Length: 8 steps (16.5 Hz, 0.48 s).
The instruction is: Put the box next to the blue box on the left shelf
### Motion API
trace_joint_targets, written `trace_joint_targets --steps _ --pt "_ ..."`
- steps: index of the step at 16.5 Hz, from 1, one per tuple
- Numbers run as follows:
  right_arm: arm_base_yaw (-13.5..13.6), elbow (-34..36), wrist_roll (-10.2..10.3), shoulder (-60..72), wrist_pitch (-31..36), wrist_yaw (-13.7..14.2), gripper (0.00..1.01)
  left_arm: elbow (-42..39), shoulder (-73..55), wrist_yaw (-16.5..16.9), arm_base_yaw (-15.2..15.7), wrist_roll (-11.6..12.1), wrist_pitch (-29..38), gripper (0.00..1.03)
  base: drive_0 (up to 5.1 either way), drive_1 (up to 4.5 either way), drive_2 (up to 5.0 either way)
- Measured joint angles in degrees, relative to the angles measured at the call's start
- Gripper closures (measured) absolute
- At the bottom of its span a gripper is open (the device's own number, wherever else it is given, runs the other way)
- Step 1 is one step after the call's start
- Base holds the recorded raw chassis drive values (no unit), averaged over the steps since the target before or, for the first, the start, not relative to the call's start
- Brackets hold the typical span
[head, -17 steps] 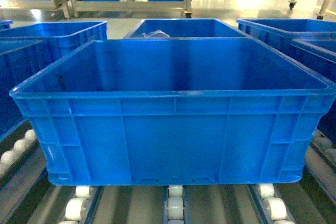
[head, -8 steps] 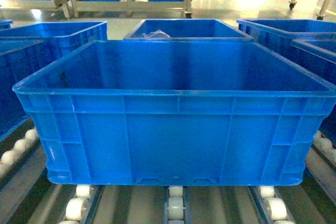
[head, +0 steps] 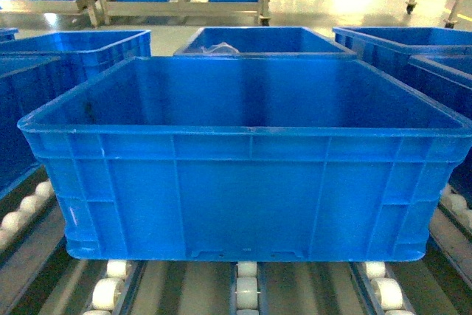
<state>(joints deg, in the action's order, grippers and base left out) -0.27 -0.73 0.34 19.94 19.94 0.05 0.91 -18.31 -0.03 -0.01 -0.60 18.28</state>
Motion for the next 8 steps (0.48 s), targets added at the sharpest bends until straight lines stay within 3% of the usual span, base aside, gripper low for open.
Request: trace_joint_targets --steps 7,8 --pt "0.0 0.0 0.0 -9.4 -9.33 0.0 1.0 0.0 8.59 0.0 0.0 0.0 -8.55 1.0 0.0 0.0 0.0" --pt "0.02 0.0 0.0 -10.34 -10.36 0.02 1.0 0.02 14.08 0.17 0.0 0.02 -17.11 1.0 0.0 0.0 0.0"
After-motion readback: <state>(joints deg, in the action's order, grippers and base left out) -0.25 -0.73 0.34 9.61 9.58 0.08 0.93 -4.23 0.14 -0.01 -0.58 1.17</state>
